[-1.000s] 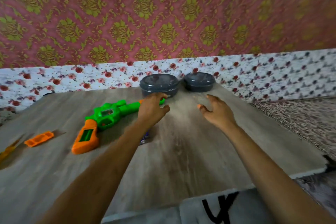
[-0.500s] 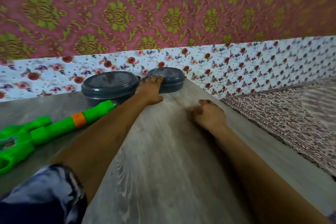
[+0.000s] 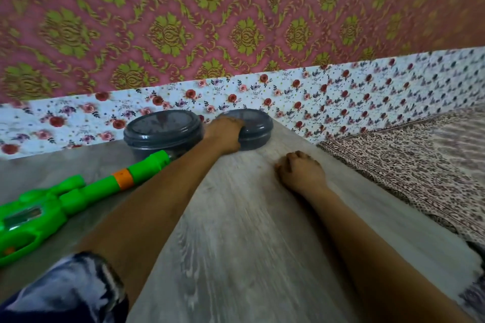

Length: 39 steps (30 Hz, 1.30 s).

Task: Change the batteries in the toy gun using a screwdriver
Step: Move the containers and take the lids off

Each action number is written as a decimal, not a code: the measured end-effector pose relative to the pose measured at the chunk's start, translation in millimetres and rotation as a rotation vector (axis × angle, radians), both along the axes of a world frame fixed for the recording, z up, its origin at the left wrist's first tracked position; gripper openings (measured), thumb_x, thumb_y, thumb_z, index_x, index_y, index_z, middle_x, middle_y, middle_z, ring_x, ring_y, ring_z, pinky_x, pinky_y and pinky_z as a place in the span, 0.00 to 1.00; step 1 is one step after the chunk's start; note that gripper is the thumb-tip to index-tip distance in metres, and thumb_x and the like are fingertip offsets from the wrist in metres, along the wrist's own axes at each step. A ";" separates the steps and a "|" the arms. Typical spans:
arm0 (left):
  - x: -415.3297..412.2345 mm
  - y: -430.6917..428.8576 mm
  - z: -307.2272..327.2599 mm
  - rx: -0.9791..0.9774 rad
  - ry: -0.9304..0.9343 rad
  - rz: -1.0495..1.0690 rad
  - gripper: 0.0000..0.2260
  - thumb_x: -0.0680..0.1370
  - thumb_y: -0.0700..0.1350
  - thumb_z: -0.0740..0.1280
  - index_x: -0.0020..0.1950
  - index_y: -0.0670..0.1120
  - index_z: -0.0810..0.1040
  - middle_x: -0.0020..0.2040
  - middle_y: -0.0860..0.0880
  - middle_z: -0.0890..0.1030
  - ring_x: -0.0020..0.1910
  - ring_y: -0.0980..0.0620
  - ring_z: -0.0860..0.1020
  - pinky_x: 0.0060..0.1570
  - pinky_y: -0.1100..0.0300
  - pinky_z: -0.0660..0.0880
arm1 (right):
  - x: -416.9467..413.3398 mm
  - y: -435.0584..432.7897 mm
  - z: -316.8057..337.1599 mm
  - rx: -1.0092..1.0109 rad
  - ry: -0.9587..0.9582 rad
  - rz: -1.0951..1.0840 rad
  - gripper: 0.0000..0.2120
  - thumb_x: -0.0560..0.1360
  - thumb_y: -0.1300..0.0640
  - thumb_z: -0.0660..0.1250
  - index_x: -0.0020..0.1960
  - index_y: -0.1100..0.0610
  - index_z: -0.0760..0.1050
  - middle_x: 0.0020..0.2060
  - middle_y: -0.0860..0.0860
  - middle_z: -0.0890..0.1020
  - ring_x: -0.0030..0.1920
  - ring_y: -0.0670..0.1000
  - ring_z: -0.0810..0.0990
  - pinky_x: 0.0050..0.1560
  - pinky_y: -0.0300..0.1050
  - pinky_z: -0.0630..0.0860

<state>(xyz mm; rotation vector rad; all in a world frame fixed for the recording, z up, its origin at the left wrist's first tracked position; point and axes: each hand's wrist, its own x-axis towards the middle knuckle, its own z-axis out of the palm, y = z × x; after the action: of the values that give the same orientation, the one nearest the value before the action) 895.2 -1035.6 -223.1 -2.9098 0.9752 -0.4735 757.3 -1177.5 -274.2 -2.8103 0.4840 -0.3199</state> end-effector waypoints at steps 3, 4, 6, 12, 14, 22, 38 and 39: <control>-43.8 13.0 3.6 0.041 -0.043 -0.056 0.21 0.74 0.45 0.66 0.67 0.49 0.72 0.65 0.46 0.75 0.64 0.45 0.72 0.63 0.50 0.71 | -26.6 12.6 3.5 0.037 0.012 0.011 0.25 0.77 0.45 0.55 0.67 0.60 0.65 0.66 0.58 0.71 0.66 0.58 0.69 0.68 0.52 0.65; -54.8 17.1 4.2 0.055 -0.045 -0.071 0.20 0.75 0.45 0.65 0.68 0.49 0.72 0.65 0.46 0.75 0.64 0.45 0.72 0.64 0.50 0.70 | -32.9 15.5 1.3 0.052 0.022 0.025 0.27 0.77 0.44 0.57 0.69 0.60 0.62 0.67 0.58 0.70 0.67 0.58 0.68 0.68 0.52 0.64; -86.7 30.7 8.8 0.071 -0.028 -0.099 0.21 0.75 0.43 0.65 0.68 0.49 0.72 0.65 0.46 0.75 0.64 0.46 0.72 0.65 0.51 0.69 | -57.1 25.4 4.1 0.099 0.040 0.060 0.32 0.76 0.43 0.60 0.72 0.60 0.57 0.70 0.58 0.66 0.69 0.58 0.66 0.69 0.52 0.63; -182.8 69.2 14.4 0.064 0.005 -0.165 0.23 0.73 0.49 0.68 0.68 0.50 0.73 0.63 0.48 0.75 0.64 0.48 0.71 0.62 0.58 0.66 | -127.6 57.7 3.3 0.269 -0.002 0.139 0.40 0.71 0.42 0.67 0.73 0.59 0.53 0.71 0.57 0.64 0.69 0.57 0.65 0.68 0.50 0.66; -206.8 79.9 14.3 0.051 0.002 -0.202 0.23 0.73 0.51 0.68 0.68 0.50 0.73 0.63 0.48 0.75 0.64 0.48 0.71 0.61 0.59 0.64 | -145.1 66.6 0.6 0.300 -0.029 0.154 0.42 0.68 0.42 0.69 0.73 0.58 0.55 0.70 0.56 0.65 0.68 0.56 0.66 0.67 0.50 0.67; -264.3 118.3 4.3 -0.030 0.120 -0.368 0.23 0.72 0.52 0.69 0.65 0.47 0.73 0.63 0.47 0.75 0.61 0.48 0.72 0.60 0.55 0.69 | -197.7 88.9 -0.1 0.363 -0.093 0.123 0.58 0.58 0.44 0.78 0.75 0.60 0.47 0.71 0.57 0.62 0.70 0.57 0.65 0.68 0.51 0.66; -258.2 105.3 23.8 0.119 0.037 -0.396 0.26 0.71 0.56 0.70 0.67 0.50 0.75 0.60 0.51 0.80 0.54 0.50 0.77 0.50 0.60 0.69 | -195.2 91.6 2.1 0.514 -0.227 0.061 0.53 0.55 0.43 0.79 0.71 0.52 0.55 0.62 0.54 0.77 0.59 0.57 0.77 0.55 0.50 0.75; -257.2 102.6 26.7 0.129 0.028 -0.409 0.25 0.70 0.56 0.70 0.66 0.50 0.76 0.58 0.51 0.82 0.52 0.49 0.78 0.50 0.59 0.70 | -194.7 88.2 3.5 0.514 -0.218 0.066 0.53 0.55 0.43 0.79 0.71 0.52 0.55 0.62 0.54 0.77 0.59 0.57 0.77 0.56 0.50 0.75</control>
<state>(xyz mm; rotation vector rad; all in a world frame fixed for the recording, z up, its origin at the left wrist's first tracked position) 638.0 -933.0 -196.4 -2.6086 1.5506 -0.3658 562.5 -1089.3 -270.7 -2.2568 0.3601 -0.4150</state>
